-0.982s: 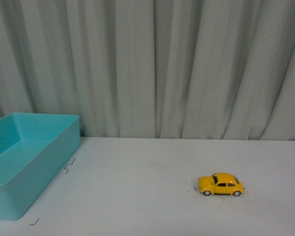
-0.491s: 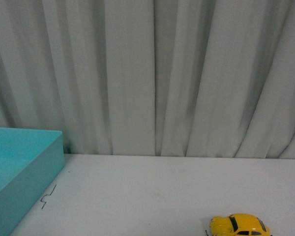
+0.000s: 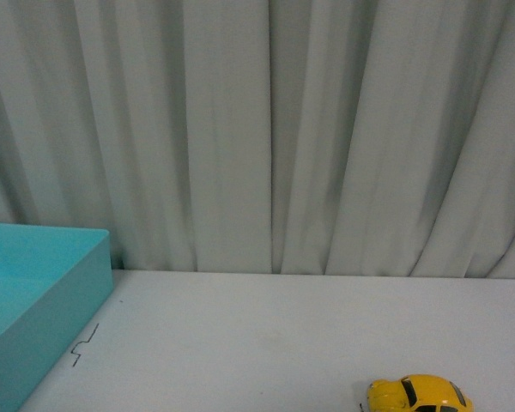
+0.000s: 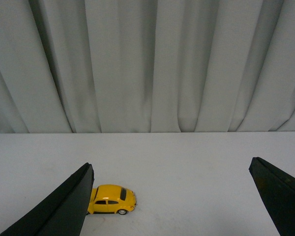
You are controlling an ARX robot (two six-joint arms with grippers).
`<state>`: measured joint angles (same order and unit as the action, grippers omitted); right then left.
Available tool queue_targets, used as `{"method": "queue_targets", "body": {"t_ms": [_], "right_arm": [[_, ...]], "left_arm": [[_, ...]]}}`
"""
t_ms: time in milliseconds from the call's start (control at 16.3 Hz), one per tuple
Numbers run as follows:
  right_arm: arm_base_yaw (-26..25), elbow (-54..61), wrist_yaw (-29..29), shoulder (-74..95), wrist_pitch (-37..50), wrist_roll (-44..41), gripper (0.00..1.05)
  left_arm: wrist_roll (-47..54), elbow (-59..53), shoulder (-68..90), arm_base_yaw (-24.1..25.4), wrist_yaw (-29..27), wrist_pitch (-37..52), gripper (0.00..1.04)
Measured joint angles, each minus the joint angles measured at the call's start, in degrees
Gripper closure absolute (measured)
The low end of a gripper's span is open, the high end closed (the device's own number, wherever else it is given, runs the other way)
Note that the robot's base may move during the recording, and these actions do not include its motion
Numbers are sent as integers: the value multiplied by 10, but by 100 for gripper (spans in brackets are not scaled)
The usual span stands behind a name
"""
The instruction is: Wind up and store yellow beetle toy
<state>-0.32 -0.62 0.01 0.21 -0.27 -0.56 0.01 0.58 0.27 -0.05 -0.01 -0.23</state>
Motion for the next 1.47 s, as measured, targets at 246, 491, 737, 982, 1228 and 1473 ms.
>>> {"method": "queue_targets", "body": {"t_ms": [246, 491, 737, 982, 1228, 1473], "right_arm": [[-137, -7, -174, 150, 122, 80, 7], [-320, -143, -265, 667, 555, 75, 7], [-271, -308, -320, 919, 555, 34, 7], [-172, -488, -474, 1016, 365, -136, 7], [-131, -636, -582, 1095, 2, -436, 7], [-104, -766, -565, 1206, -351, -775, 7]], "left_arm": [[0, 0, 0, 0, 0, 0, 7], [0, 0, 0, 0, 0, 0, 7], [0, 0, 0, 0, 0, 0, 7], [0, 0, 0, 0, 0, 0, 7], [0, 0, 0, 0, 0, 0, 7], [0, 0, 0, 0, 0, 0, 7]]}}
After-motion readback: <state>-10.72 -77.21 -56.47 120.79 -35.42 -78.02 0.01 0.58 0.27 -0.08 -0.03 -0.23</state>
